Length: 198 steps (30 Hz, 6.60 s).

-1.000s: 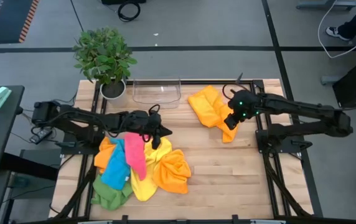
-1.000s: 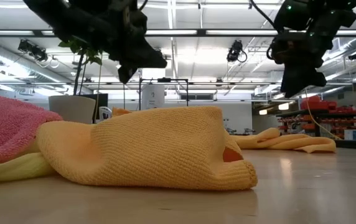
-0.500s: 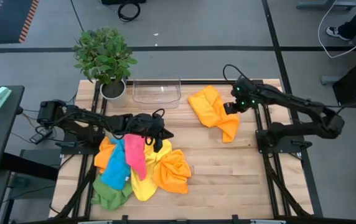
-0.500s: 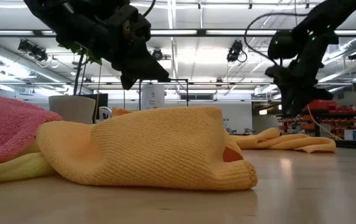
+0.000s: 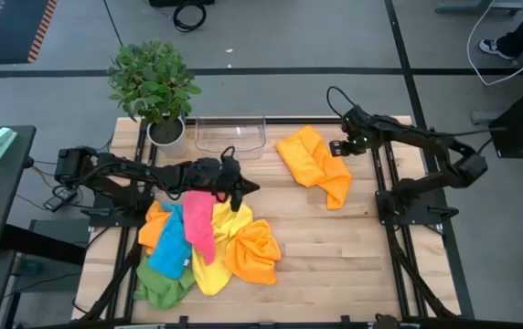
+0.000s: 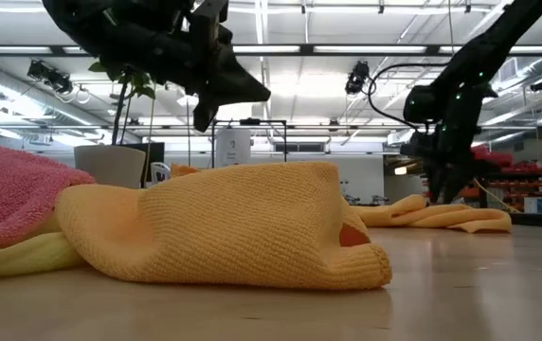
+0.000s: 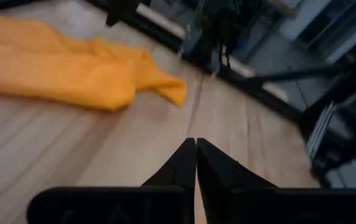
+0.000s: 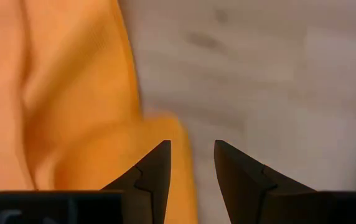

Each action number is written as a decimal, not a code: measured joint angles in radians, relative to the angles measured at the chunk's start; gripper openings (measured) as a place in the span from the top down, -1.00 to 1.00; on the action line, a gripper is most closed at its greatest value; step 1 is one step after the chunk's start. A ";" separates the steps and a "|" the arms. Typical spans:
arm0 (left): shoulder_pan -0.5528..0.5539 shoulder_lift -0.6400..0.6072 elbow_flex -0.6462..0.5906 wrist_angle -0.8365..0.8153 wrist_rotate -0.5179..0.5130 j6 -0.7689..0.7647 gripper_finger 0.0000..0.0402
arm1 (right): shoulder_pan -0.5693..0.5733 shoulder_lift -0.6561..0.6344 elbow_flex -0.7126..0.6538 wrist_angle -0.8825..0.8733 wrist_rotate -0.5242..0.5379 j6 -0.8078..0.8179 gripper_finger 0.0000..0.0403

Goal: Fold microfiber towels
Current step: Fold the top right orange microfiber cloth

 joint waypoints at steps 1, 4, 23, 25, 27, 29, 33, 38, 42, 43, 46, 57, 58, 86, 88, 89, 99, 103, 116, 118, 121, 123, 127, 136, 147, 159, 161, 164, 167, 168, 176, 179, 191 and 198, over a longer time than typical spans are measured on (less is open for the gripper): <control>0.006 0.000 0.000 0.013 0.000 -0.004 0.89 | -0.003 0.014 0.000 0.042 0.000 -0.009 0.35; 0.021 0.000 0.000 0.031 0.000 -0.026 0.91 | -0.004 0.066 0.000 0.135 -0.023 -0.040 0.35; 0.042 0.000 0.000 0.038 -0.149 -0.234 0.91 | 0.115 0.174 0.006 0.117 0.064 -0.244 0.43; 0.042 0.000 0.000 0.038 -0.160 -0.250 0.94 | 0.115 0.162 0.004 0.088 0.058 -0.274 0.52; 0.042 0.000 0.000 0.038 -0.167 -0.273 0.96 | 0.110 0.143 0.001 0.059 0.058 -0.310 0.63; 0.042 0.000 0.000 0.038 -0.176 -0.298 0.96 | 0.103 0.122 0.002 0.039 0.048 -0.349 0.76; 0.042 0.000 0.000 0.038 -0.196 -0.344 0.90 | 0.086 0.068 0.001 -0.012 -0.013 -0.402 0.96; 0.042 0.000 0.000 0.062 -0.210 -0.393 0.89 | 0.096 -0.060 0.002 -0.046 -0.127 -0.402 0.97; 0.031 0.000 0.000 0.093 -0.211 -0.394 0.95 | 0.141 -0.183 0.002 -0.071 -0.266 -0.368 0.97; 0.027 0.000 0.000 0.099 -0.211 -0.393 0.96 | 0.159 -0.212 0.002 -0.076 -0.289 -0.356 0.98; 0.011 0.000 0.000 0.106 -0.222 -0.392 0.96 | 0.226 -0.283 0.003 -0.088 -0.330 -0.308 0.98; -0.053 0.000 0.000 0.106 -0.224 -0.269 0.86 | 0.584 -0.547 0.003 -0.402 -0.377 -0.064 0.98; -0.053 0.000 0.001 0.106 -0.224 -0.245 0.88 | 0.632 -0.574 0.003 -0.430 -0.377 -0.014 0.98; 0.200 0.947 1.288 -0.679 0.337 0.797 0.25 | 1.703 -0.432 -0.257 -0.073 0.059 1.355 0.99; 0.205 1.026 1.385 -0.713 0.359 0.833 0.25 | 1.702 -0.434 -0.262 -0.072 0.060 1.358 0.99; 0.205 1.064 1.437 -0.736 0.360 0.853 0.25 | 1.702 -0.434 -0.262 -0.068 0.061 1.358 0.99; 0.264 1.236 1.647 -0.856 0.350 0.914 0.27 | 1.702 -0.441 -0.262 -0.035 0.059 1.340 0.99; 0.246 1.251 1.649 -0.862 0.343 0.994 0.25 | 1.701 -0.443 -0.262 -0.028 0.055 1.328 0.99; 0.197 1.285 1.654 -0.912 0.237 1.091 0.38 | 1.699 -0.449 -0.262 -0.022 0.032 1.320 0.99; 0.188 1.285 1.655 -0.917 0.236 1.104 0.54 | 1.699 -0.448 -0.262 -0.022 0.032 1.320 0.99; 0.179 1.273 1.665 -0.952 0.221 1.109 0.88 | 1.699 -0.448 -0.262 -0.023 0.033 1.320 0.99; 0.178 1.269 1.675 -0.975 0.200 1.112 0.94 | 1.699 -0.448 -0.261 -0.025 0.033 1.320 0.99; 0.187 1.230 1.673 -1.067 0.183 1.103 0.97 | 1.699 -0.449 -0.261 -0.047 0.033 1.320 0.99; 0.188 1.022 1.671 -1.462 0.267 0.960 0.98 | 1.696 -0.449 -0.261 -0.066 0.059 1.309 0.99; -0.015 0.882 1.233 -1.537 0.371 0.878 0.99 | 1.613 -0.368 -0.261 0.046 0.138 1.195 0.99; 0.019 0.507 0.588 -0.934 0.360 0.570 0.94 | 1.615 -0.381 -0.246 0.128 0.094 1.160 0.52; 0.031 0.491 0.574 -0.932 0.362 0.551 0.84 | 1.614 -0.413 -0.246 0.126 0.083 1.145 0.40; 0.043 0.472 0.565 -0.970 0.359 0.591 0.66 | 1.615 -0.431 -0.246 0.119 0.085 1.081 0.24; 0.045 0.460 0.568 -0.993 0.358 0.672 0.45 | 1.629 -0.416 -0.246 0.119 0.100 0.950 0.11; 0.047 0.459 0.574 -0.995 0.360 0.688 0.37 | 1.636 -0.407 -0.246 0.119 0.114 0.909 0.07; 0.059 0.441 0.576 -1.015 0.360 0.760 -0.03 | 1.731 -0.353 -0.246 0.122 0.167 0.759 -0.03; 0.082 0.451 0.576 -0.983 0.363 0.710 -0.08 | 1.774 -0.335 -0.246 0.135 0.168 0.756 -0.03; 0.117 0.569 0.577 -0.929 0.505 0.603 0.01 | 1.902 -0.325 -0.246 0.158 0.360 0.569 -0.03; 0.100 0.576 0.577 -0.920 0.503 0.579 0.07 | 1.932 -0.321 -0.246 0.166 0.382 0.490 -0.03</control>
